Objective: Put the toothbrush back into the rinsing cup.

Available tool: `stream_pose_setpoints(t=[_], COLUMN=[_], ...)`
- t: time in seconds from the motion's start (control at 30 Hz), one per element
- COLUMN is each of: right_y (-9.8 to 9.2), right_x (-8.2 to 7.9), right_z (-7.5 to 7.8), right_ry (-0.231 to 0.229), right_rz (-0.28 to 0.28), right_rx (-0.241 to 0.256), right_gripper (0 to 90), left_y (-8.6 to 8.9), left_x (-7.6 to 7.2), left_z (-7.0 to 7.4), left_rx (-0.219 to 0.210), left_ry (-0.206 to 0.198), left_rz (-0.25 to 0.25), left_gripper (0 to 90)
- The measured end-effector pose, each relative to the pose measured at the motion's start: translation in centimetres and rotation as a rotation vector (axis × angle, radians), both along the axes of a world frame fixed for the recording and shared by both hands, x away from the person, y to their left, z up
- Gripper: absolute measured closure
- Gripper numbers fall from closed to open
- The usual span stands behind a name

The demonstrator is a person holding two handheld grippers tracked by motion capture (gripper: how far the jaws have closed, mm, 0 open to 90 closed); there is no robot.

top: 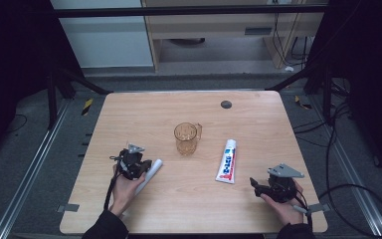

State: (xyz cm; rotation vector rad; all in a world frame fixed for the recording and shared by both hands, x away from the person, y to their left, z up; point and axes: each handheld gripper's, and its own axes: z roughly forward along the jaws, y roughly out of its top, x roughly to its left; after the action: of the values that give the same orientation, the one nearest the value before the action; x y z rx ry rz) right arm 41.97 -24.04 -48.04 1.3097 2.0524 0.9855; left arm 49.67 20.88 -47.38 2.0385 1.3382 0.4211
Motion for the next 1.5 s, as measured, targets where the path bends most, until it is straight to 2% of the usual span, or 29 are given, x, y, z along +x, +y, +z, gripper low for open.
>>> stream_pose_setpoints(t=[0.33, 1.03, 1.5], right_y=[0.0, 0.0, 0.0], right_x=[0.0, -0.1, -0.1], right_z=[-0.1, -0.1, 0.0], right_ry=[0.014, 0.013, 0.013], right_rz=[-0.002, -0.001, -0.001], right_rx=[-0.007, -0.011, -0.009], right_gripper=[23.3, 23.3, 23.3], left_y=[-0.7, -2.3, -2.3], left_x=[-0.4, -1.7, -3.0], left_z=[0.0, 0.2, 0.2], left_rx=[-0.004, 0.003, 0.001], left_ry=[0.005, 0.008, 0.014], left_rz=[-0.03, -0.097, -0.125], left_gripper=[90.0, 90.0, 90.0])
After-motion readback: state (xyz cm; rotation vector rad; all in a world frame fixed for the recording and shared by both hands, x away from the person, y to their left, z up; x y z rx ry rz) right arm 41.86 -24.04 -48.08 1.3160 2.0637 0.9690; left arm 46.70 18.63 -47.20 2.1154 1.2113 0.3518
